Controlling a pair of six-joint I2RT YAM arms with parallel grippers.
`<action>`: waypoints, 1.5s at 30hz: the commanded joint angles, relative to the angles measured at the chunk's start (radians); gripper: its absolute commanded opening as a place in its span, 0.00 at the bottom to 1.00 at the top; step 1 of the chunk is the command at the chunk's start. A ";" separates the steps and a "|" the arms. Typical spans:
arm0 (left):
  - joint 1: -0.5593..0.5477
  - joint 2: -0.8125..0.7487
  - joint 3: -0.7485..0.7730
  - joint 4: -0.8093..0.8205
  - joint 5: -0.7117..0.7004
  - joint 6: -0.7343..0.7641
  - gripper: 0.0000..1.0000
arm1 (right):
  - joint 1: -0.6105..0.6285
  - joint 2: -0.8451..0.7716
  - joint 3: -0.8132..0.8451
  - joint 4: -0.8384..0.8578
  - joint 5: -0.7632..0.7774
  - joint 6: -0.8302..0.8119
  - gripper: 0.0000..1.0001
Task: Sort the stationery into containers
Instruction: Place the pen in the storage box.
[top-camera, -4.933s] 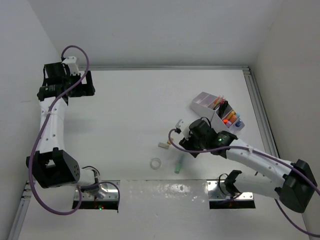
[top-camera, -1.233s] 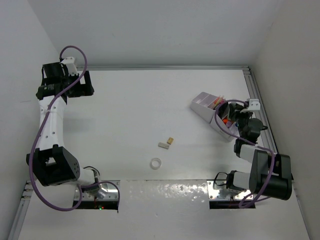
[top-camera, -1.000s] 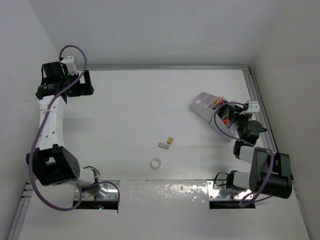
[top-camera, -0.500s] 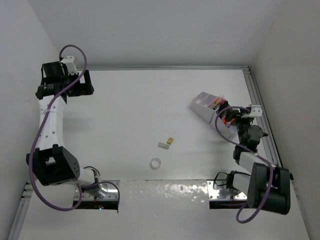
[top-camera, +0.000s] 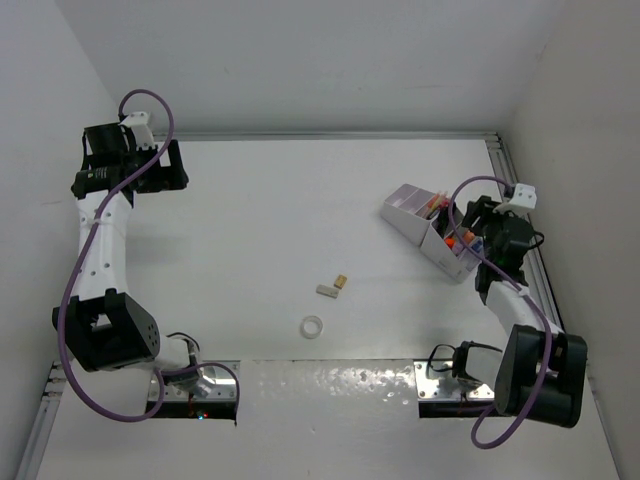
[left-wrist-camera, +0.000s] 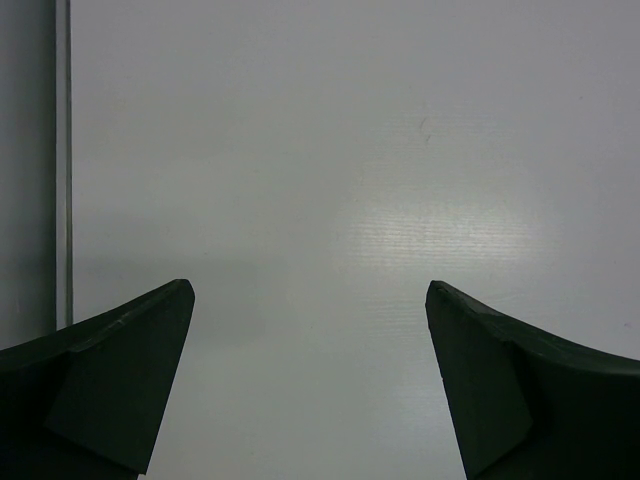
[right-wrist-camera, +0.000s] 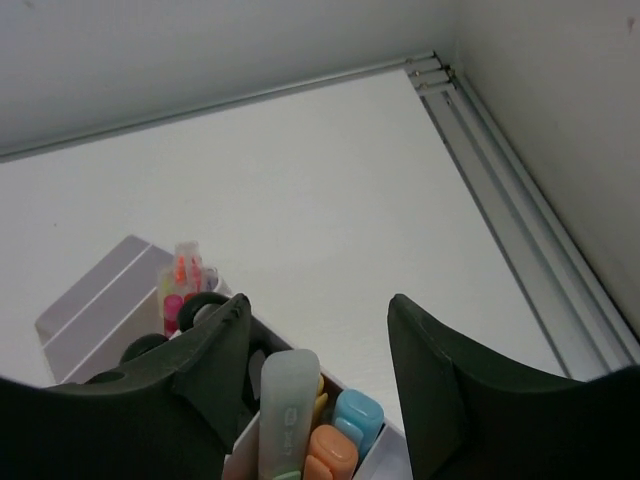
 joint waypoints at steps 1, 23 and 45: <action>0.014 -0.035 0.013 0.031 0.007 0.002 1.00 | -0.003 0.027 0.016 -0.032 0.024 0.032 0.56; 0.019 -0.033 0.010 0.034 0.008 0.004 1.00 | 0.053 0.016 -0.173 0.126 -0.004 -0.005 0.00; 0.010 -0.024 0.013 0.032 0.054 0.011 0.94 | 0.084 -0.103 -0.026 -0.099 0.031 -0.083 0.65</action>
